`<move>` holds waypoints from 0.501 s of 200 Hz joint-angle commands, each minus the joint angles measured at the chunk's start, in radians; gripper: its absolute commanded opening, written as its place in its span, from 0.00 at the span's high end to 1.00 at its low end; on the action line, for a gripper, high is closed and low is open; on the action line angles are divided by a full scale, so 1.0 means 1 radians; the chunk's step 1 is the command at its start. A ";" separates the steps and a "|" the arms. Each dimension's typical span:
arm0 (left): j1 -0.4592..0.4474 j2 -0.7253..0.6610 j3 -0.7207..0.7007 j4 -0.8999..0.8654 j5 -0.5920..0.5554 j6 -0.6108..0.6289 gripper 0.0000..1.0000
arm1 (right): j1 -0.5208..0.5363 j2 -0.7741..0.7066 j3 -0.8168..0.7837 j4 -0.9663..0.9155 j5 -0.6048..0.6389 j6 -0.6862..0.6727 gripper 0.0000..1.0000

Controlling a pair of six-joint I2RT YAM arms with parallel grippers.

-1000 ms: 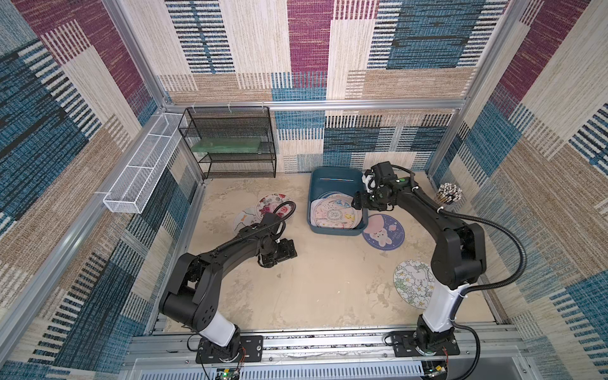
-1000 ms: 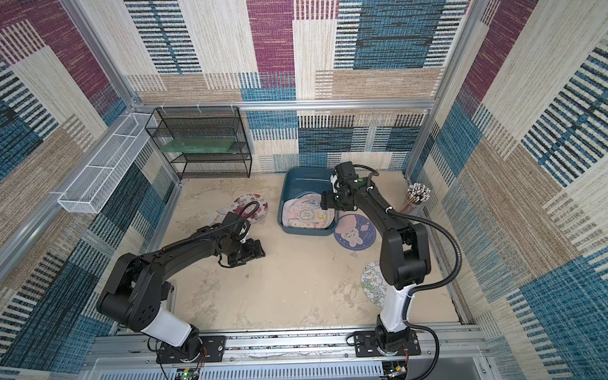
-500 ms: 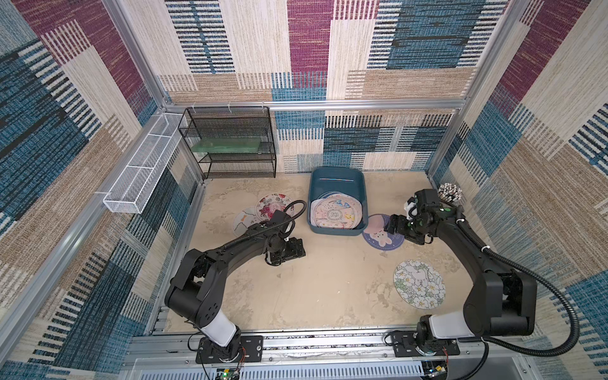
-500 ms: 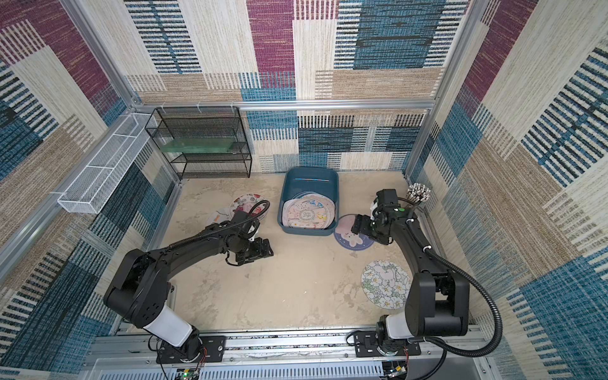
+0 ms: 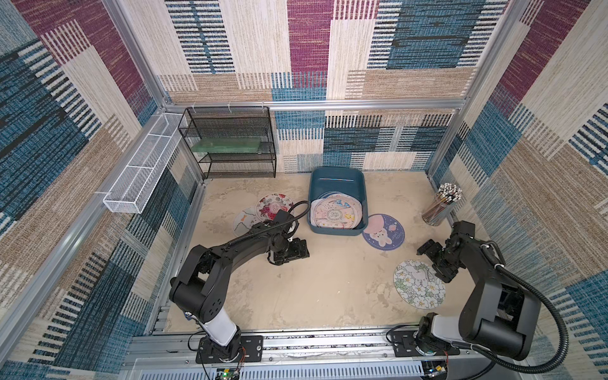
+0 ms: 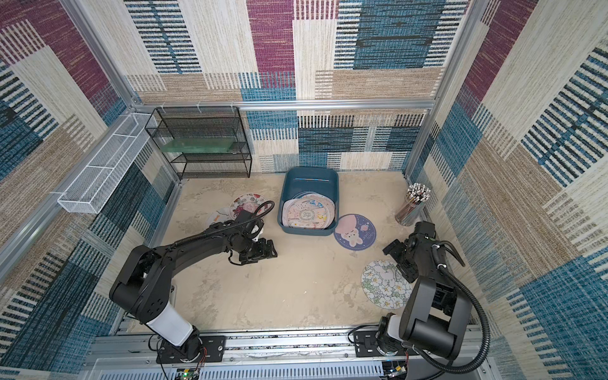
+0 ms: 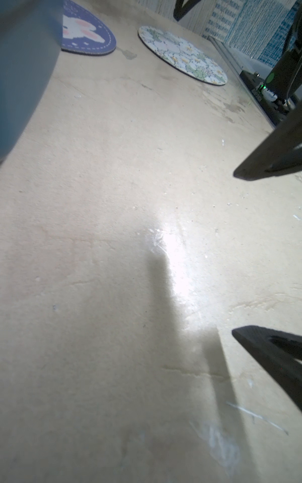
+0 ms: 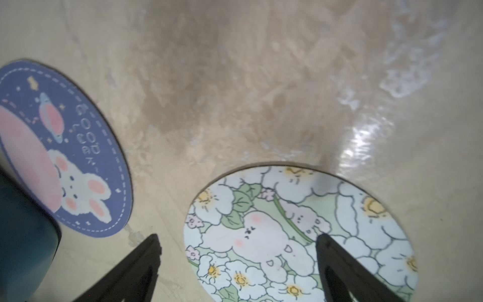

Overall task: Put the coasters into the storage box
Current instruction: Move the coaster to the center of the board.

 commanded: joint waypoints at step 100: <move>0.000 0.026 0.047 -0.026 0.040 0.049 0.13 | -0.134 0.042 -0.072 0.077 0.125 0.043 0.04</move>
